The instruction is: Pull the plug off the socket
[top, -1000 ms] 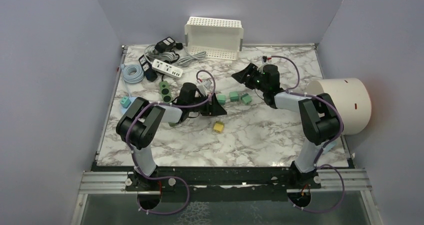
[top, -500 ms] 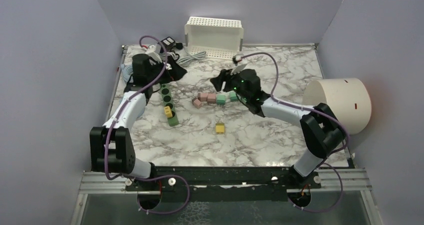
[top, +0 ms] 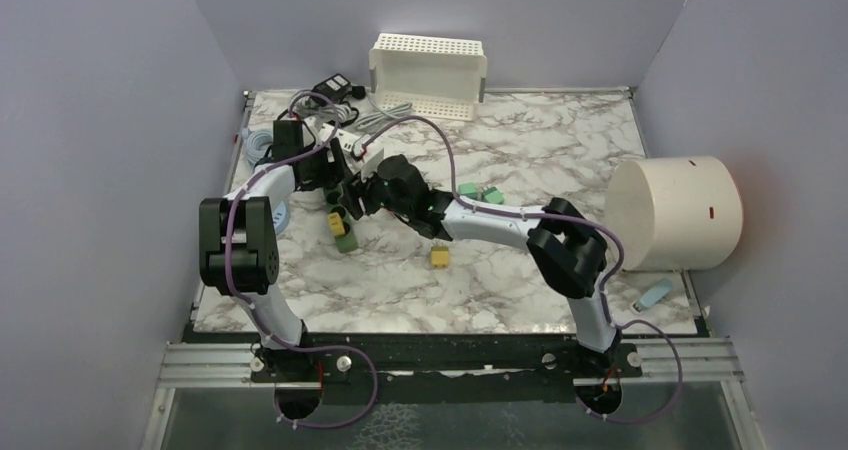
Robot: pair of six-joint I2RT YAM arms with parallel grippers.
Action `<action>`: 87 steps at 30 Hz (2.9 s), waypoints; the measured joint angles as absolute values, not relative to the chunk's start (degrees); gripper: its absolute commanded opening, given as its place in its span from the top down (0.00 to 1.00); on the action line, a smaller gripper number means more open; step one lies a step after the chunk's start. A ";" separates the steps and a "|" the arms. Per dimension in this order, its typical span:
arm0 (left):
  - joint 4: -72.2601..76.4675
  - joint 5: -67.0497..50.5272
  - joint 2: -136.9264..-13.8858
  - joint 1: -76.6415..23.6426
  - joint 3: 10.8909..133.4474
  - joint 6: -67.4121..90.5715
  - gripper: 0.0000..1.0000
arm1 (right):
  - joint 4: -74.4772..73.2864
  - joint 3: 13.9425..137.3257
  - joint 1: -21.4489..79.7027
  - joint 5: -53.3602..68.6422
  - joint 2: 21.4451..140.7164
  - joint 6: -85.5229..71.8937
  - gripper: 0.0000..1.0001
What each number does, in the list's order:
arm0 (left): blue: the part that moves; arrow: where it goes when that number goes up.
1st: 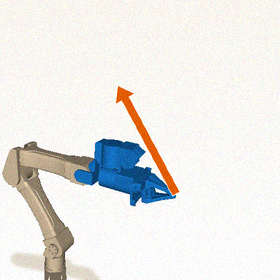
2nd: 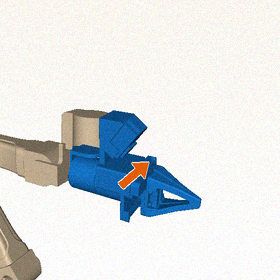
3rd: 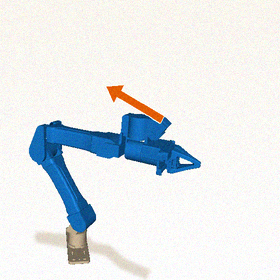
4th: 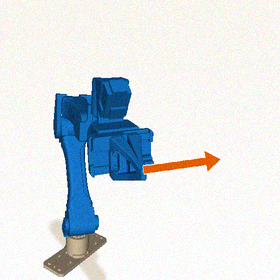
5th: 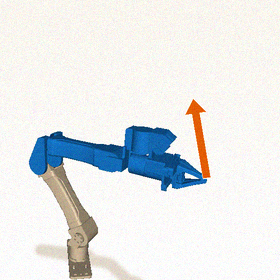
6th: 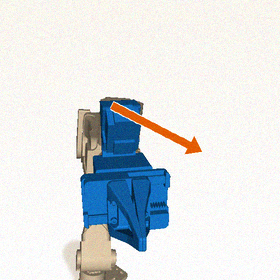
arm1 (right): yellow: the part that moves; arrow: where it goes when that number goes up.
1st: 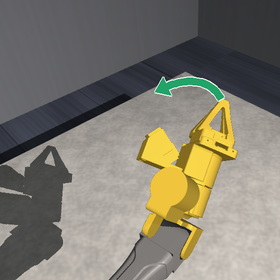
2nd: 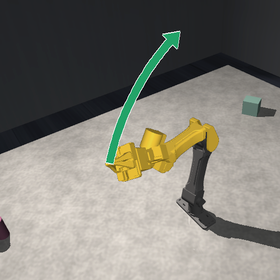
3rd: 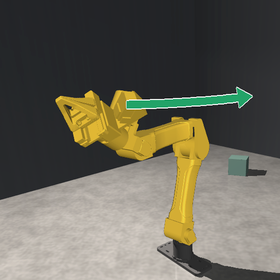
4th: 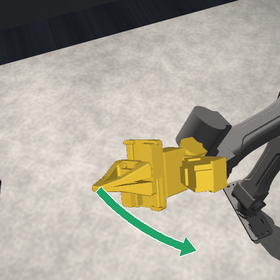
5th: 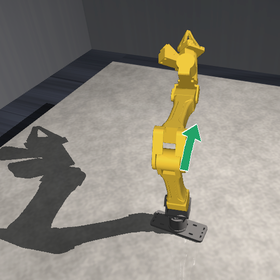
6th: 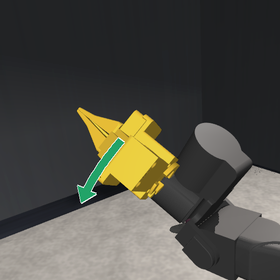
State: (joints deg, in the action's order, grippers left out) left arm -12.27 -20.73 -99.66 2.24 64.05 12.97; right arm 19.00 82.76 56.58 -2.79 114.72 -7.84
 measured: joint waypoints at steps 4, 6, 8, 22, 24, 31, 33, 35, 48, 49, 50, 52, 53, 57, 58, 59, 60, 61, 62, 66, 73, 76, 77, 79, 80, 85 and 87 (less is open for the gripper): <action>-12.51 -19.40 -100.79 2.24 64.64 11.73 0.19 | 11.73 89.52 56.86 -1.50 121.12 -7.79 0.36; -12.58 -18.28 -100.79 2.24 64.66 11.14 0.18 | 9.04 91.59 56.95 -0.78 122.91 -7.75 0.36; -13.02 -16.75 -100.79 2.11 64.69 10.50 0.17 | 7.05 92.36 57.14 -0.03 123.55 -7.46 0.36; -19.38 -11.57 -101.38 1.80 64.16 9.37 0.35 | 3.51 94.76 59.51 4.82 124.75 -6.79 0.36; -19.27 -11.75 -102.48 1.61 64.18 9.67 0.49 | 2.85 96.38 59.66 4.95 125.82 -6.79 0.36; -19.42 -13.04 -104.27 0.60 65.63 11.27 1.00 | -1.06 101.62 59.99 4.93 130.34 -7.01 0.36; -19.92 -13.06 -104.66 0.51 66.13 10.92 1.00 | -2.46 103.39 60.05 4.86 131.96 -7.20 0.36; -20.12 -12.84 -104.81 0.49 66.28 10.87 1.00 | -3.64 104.66 60.16 4.78 133.23 -7.55 0.35; -20.27 -9.74 -104.92 -0.51 66.32 14.31 1.00 | -4.82 107.96 61.19 -2.17 136.22 -12.32 0.67; -20.23 -9.74 -104.97 -0.51 66.32 14.46 1.00 | -4.93 108.18 61.30 -2.81 136.27 -12.56 0.82; -20.01 -9.69 -105.03 -0.51 66.32 14.63 1.00 | -5.45 108.38 61.43 -3.51 136.25 -12.67 0.96; -19.31 -8.88 -105.32 -0.49 66.52 15.55 1.00 | -7.01 108.75 62.06 -6.20 136.07 -12.91 0.99; -19.22 -8.62 -105.43 -0.49 66.63 15.94 1.00 | -7.20 108.73 62.33 -7.66 135.94 -13.19 0.99; -18.81 -7.99 -105.51 -0.51 66.63 17.47 1.00 | -0.99 102.45 62.46 -10.00 133.34 -14.39 0.99; -18.70 -7.84 -105.51 -0.51 66.63 18.02 1.00 | 2.81 98.56 62.17 -9.89 131.81 -15.05 0.99; -18.52 -7.57 -105.56 -0.54 66.61 18.48 1.00 | 6.39 95.11 61.71 -9.23 130.43 -15.77 0.99; -18.39 -7.31 -105.58 -0.82 66.61 19.22 1.00 | 9.93 91.61 61.01 -7.92 129.08 -16.67 0.99; -18.26 -7.05 -105.62 -1.08 66.61 19.86 1.00 | 12.51 89.03 60.25 -6.72 127.96 -17.54 0.99; -18.04 -6.90 -105.67 -1.30 66.61 20.62 1.00 | 13.67 87.68 59.88 -5.80 127.33 -17.67 0.99; -17.41 -6.79 -105.93 -1.50 66.63 22.35 1.00 | 14.94 87.44 62.41 -12.53 127.11 -7.88 0.99; -17.47 -6.79 -106.00 -1.45 66.63 22.44 1.00 | 23.94 82.13 68.01 -14.24 124.55 2.74 0.99; -17.47 -6.81 -106.00 -1.45 66.65 22.41 1.00 | 24.38 78.65 63.64 -5.30 121.27 -3.97 0.99; -17.50 -6.79 -106.00 -1.45 66.70 22.37 1.00 | 24.51 77.87 62.39 -3.75 120.25 -5.41 0.99; -17.87 -6.79 -106.04 -1.45 66.98 22.22 1.00 | 25.52 75.40 59.59 -1.96 117.84 -7.73 0.99; -18.13 -6.79 -106.10 -1.45 67.20 22.13 1.00 | 25.76 73.60 58.33 -0.84 116.09 -9.06 0.99; -21.17 -7.09 -107.37 -1.17 69.80 21.43 1.00 | 28.23 61.45 50.83 12.01 105.73 -16.27 0.99; -23.03 -7.51 -108.20 -0.99 71.42 20.99 1.00 | 27.51 57.78 46.68 16.78 102.78 -18.02 0.99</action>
